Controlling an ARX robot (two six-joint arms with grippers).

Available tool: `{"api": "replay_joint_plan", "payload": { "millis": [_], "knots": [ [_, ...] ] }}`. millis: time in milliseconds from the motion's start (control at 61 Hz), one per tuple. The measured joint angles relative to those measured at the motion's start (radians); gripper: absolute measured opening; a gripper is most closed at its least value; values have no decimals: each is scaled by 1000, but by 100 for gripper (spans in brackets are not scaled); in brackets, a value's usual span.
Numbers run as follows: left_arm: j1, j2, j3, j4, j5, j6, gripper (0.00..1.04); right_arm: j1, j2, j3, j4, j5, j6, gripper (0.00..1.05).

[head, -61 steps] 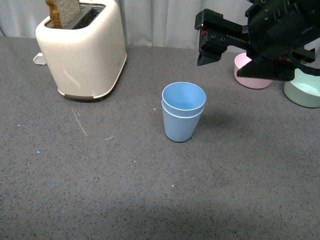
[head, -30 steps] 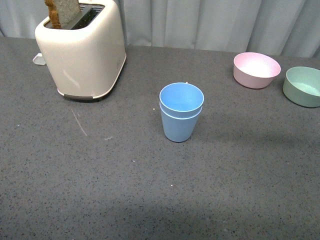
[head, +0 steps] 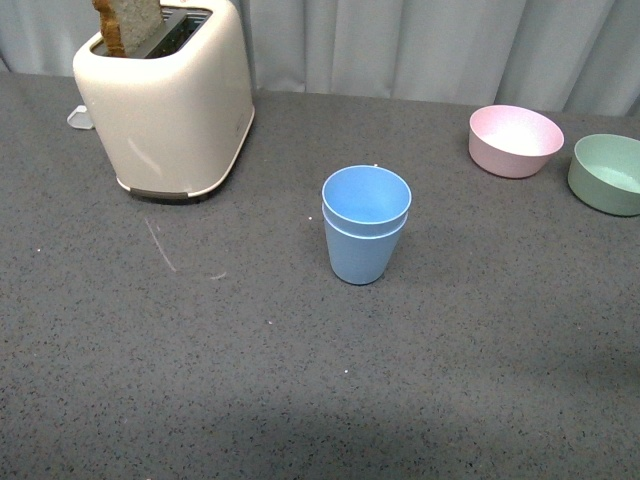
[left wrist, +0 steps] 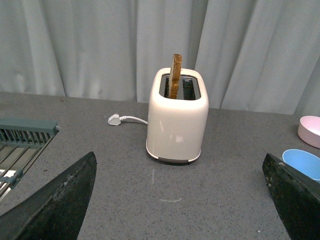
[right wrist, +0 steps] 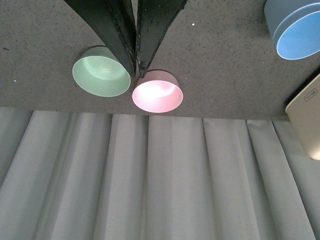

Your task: Stack blue cups with both arms

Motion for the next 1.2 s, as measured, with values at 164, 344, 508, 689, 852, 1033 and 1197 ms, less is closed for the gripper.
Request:
{"api": "replay_joint_plan", "payload": {
  "millis": [164, 344, 508, 689, 852, 1033, 1197],
  "knots": [
    [0, 0, 0, 0, 0, 0, 98, -67, -134, -36, -97, -51, 0, 1],
    [0, 0, 0, 0, 0, 0, 98, -67, -296, -66, -228, -58, 0, 1],
    [0, 0, 0, 0, 0, 0, 98, -67, -418, -78, -335, -58, 0, 1],
    [0, 0, 0, 0, 0, 0, 98, -67, -542, -85, -446, -58, 0, 1],
    [0, 0, 0, 0, 0, 0, 98, -67, -637, -85, -535, -58, 0, 1],
    [0, 0, 0, 0, 0, 0, 98, -67, -731, -85, -624, -58, 0, 1],
    [0, 0, 0, 0, 0, 0, 98, -67, -804, -85, -696, -59, 0, 1]
  ]
}}
